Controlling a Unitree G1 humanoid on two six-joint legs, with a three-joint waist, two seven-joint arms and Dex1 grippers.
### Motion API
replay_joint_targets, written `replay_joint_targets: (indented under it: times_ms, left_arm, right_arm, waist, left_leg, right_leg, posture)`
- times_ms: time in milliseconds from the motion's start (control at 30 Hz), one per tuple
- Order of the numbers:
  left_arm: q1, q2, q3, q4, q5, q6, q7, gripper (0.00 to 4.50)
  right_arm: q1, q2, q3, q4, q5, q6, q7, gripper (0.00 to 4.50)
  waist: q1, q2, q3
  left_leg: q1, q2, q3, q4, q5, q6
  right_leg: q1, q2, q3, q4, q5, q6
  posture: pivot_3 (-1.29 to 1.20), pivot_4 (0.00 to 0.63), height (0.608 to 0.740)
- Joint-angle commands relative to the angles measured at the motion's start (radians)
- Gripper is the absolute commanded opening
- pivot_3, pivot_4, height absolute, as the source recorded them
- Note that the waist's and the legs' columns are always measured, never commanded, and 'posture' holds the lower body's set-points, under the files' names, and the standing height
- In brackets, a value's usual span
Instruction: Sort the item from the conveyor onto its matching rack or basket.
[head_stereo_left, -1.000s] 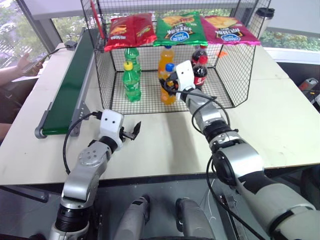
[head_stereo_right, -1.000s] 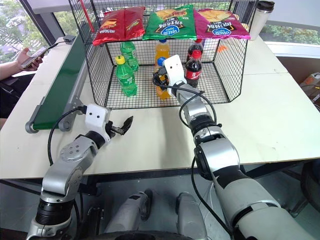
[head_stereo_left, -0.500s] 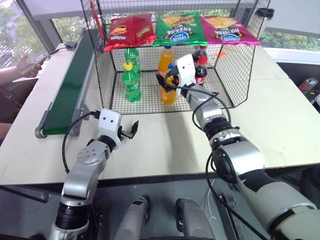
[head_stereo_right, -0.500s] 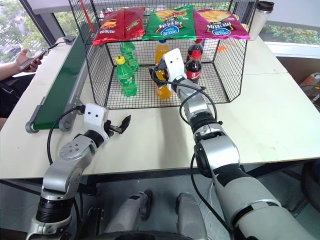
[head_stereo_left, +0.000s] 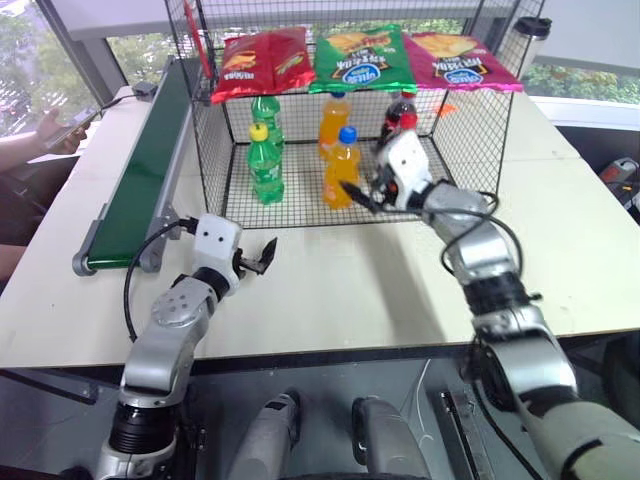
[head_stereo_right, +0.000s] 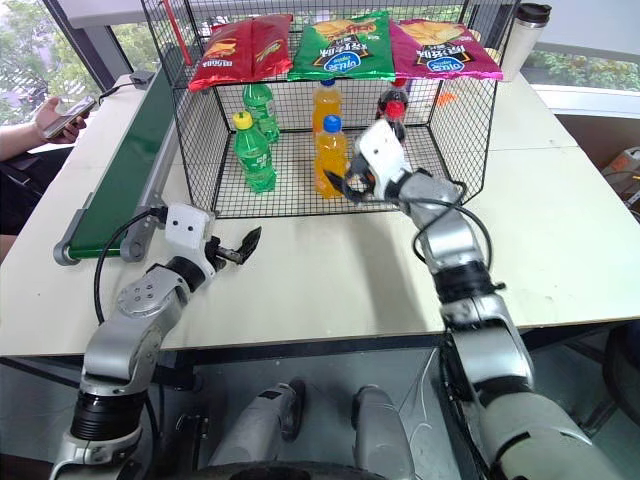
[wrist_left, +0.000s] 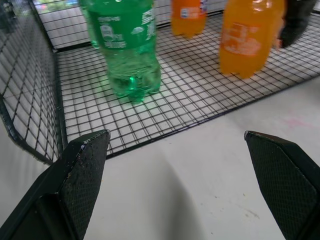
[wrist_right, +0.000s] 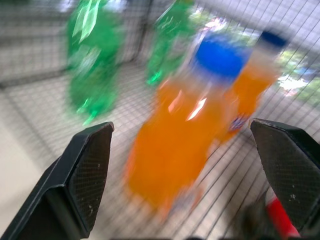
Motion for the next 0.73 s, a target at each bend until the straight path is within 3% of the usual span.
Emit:
replay_joint_targets:
  times_ms: [33, 233, 733]
  left_arm:
    - [0.012, 0.034, 0.017, -0.021, -0.052, -0.037, -0.088, 4.50]
    - [0.033, 0.090, 0.007, 0.006, -0.088, -0.040, -0.187, 4.50]
    - [-0.007, 0.073, -0.024, 0.084, -0.081, -0.073, -0.219, 4.50]
  right_arm:
    - [0.098, -0.021, 0.004, -0.283, 0.138, 0.194, 0.088, 4.47]
    - [0.266, -0.014, 0.010, -0.475, 0.180, 0.365, 0.033, 4.47]
    - [0.368, -0.031, -0.004, -0.498, 0.209, 0.424, -0.002, 4.47]
  waist:
    - [-0.004, 0.000, 0.000]
    - [0.002, 0.000, -0.001]
    - [0.004, 0.000, -0.001]
  left_leg:
    - [0.000, 0.000, 0.000, 0.000, 0.000, 0.000]
    - [0.000, 0.001, 0.000, 0.000, -0.001, -0.002]
    - [0.000, 0.000, 0.000, 0.001, -0.001, -0.002]
  right_leg:
    - [0.000, 0.000, 0.000, 0.000, -0.001, -0.002]
    - [0.001, 0.000, 0.000, 0.000, -0.001, -0.003]
    - [0.001, -0.004, -0.001, -0.001, -0.001, -0.003]
  posture:
    - [0.00, 0.150, 0.739]
    - [0.00, 0.150, 0.739]
    - [0.00, 0.150, 0.739]
